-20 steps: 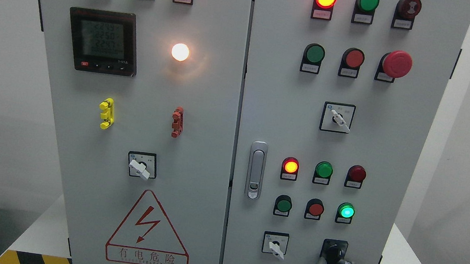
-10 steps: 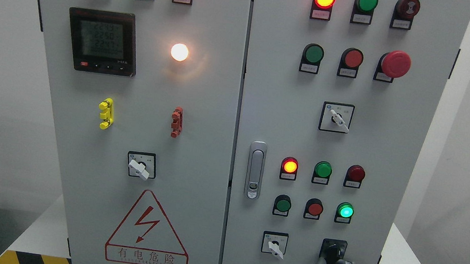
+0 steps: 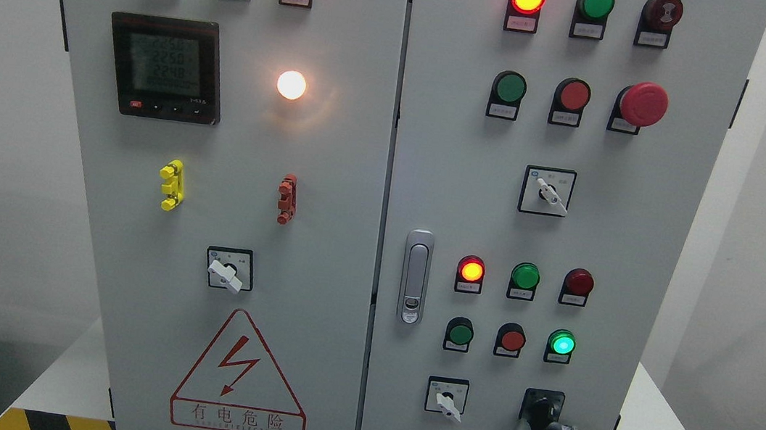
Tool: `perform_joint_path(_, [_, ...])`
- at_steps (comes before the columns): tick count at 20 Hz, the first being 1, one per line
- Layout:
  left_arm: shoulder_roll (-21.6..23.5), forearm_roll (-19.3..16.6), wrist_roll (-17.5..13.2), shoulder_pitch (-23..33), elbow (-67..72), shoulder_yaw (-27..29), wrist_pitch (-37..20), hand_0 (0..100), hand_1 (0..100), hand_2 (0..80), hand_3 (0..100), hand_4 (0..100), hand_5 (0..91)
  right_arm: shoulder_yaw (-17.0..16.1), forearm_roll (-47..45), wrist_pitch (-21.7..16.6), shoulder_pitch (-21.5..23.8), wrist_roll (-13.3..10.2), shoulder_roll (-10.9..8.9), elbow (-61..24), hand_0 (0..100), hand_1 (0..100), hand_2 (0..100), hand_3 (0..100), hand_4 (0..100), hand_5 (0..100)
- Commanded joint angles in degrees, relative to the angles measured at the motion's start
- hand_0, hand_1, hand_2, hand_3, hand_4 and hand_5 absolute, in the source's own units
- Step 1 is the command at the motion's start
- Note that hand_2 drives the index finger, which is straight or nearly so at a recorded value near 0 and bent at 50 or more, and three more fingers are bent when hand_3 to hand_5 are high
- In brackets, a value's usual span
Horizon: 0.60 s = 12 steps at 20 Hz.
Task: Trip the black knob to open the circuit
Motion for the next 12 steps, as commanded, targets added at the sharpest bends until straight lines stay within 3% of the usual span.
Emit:
perform_joint_path(1, [0.0,-1.85,0.01,-0.44,0.0,0.0,0.02,12,39,0.0,0,0,0.0,-0.4,0.09,0.08,0.0,-0.13,-0.11,0.1,47,78,57,85,83,92])
perform_joint_path(12, [0.0,-1.93,0.01,-0.44,0.0,0.0,0.02,12,39,0.0,0,0,0.0,-0.41,0.09,0.08,0.0,-0.04,-0.28,0.1,47,78,57,85,83,92])
